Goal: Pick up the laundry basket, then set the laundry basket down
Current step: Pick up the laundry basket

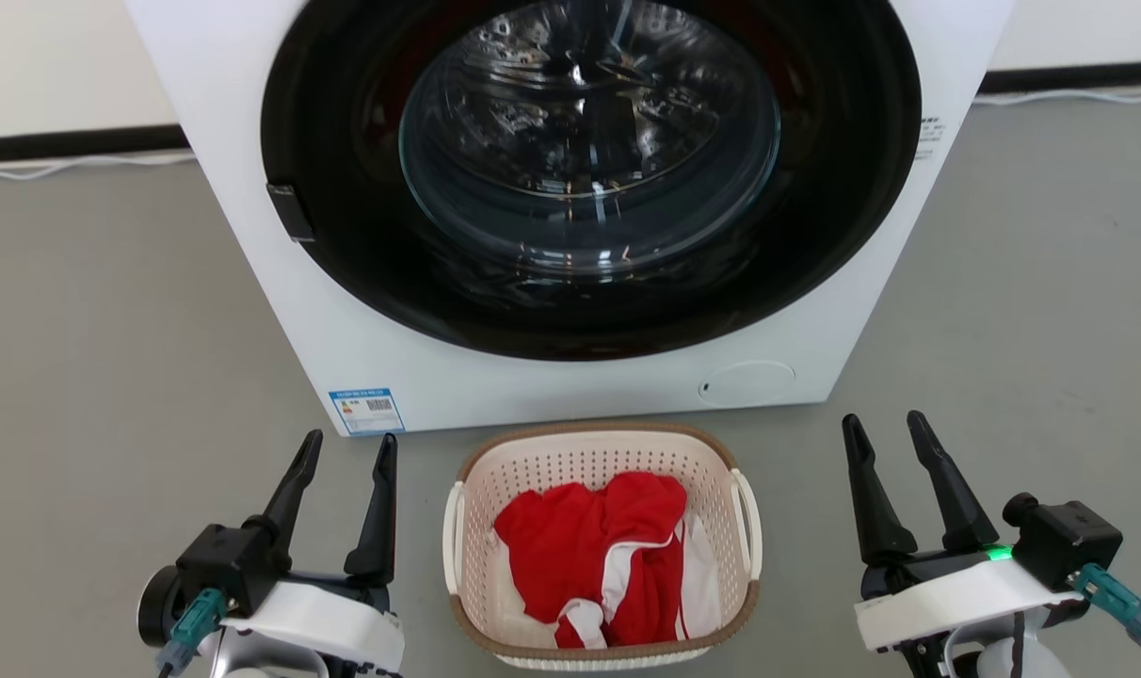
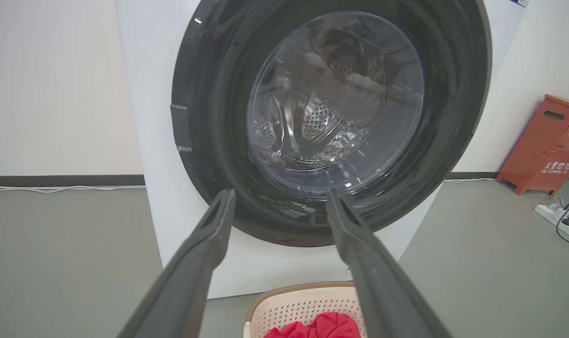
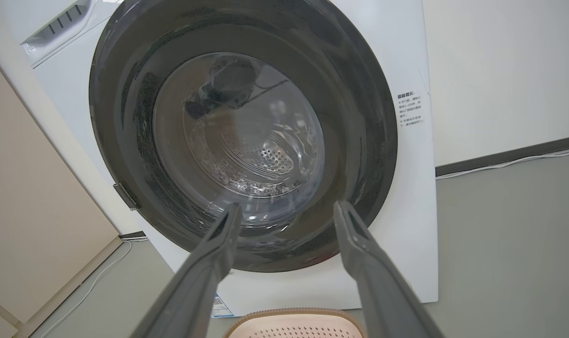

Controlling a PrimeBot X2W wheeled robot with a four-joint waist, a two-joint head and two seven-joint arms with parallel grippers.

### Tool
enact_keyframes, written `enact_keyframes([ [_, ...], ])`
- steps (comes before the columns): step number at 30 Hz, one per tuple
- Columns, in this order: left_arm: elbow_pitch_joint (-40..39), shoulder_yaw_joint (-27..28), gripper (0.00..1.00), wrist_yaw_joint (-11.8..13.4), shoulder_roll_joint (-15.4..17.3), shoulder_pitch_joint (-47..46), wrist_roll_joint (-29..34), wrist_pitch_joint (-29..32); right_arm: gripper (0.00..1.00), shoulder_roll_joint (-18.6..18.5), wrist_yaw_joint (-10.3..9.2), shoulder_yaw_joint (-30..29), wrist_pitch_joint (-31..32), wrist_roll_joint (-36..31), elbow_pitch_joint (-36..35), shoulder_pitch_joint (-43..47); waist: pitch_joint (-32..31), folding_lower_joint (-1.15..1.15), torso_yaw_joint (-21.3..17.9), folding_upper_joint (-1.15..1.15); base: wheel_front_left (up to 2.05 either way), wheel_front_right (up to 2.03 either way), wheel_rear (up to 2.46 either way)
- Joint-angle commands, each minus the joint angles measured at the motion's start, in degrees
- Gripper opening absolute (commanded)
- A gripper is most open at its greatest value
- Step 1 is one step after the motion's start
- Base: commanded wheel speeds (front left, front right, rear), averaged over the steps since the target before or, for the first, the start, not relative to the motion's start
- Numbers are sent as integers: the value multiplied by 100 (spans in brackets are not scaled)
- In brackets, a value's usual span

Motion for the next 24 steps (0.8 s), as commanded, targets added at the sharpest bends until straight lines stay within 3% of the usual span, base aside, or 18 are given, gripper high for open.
enact_keyframes([
  [1, -134, 174, 100, -34, 20, -334, 12, -36, 100, -5, 1, 82, -70, -86, -111, -235, 88, 0, -24, 0, 0, 0, 0],
  [15, 93, 123, 100, -34, 32, -872, -84, -36, 100, 4, 1, -77, -70, -64, 114, -659, 1063, 0, -142, 0, 0, 0, 0],
  [24, 592, 22, 100, -34, 137, -1382, -175, -36, 100, -33, 1, -94, -70, -34, 616, -1098, 1719, 0, -147, 0, 0, 0, 0],
])
